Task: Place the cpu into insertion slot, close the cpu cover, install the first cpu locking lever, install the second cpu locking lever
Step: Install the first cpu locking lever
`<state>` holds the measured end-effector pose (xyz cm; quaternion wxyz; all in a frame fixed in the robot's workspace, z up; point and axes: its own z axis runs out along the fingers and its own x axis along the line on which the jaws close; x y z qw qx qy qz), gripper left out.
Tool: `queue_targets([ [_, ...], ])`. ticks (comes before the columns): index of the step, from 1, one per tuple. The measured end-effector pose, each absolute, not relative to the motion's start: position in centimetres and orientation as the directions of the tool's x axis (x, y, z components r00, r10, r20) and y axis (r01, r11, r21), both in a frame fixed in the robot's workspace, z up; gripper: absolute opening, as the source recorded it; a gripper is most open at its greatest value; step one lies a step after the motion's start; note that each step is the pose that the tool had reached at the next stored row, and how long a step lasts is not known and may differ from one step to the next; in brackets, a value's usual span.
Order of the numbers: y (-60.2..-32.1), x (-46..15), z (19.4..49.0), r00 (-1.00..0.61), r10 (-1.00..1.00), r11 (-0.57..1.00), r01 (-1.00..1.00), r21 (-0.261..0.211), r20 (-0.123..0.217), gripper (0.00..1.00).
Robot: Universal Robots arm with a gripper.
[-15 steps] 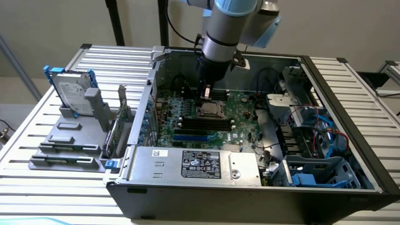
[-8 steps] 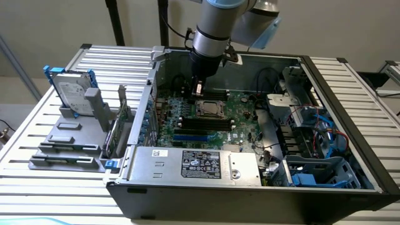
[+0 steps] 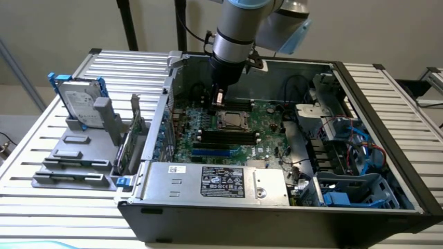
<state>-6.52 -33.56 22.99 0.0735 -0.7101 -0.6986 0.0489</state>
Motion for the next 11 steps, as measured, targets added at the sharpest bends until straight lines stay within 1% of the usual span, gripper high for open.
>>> queue_targets([
  [11, -33.62, -6.61, 23.00, 0.020, 0.999, -0.014, 0.985, -0.173, 0.033, 0.11],
])
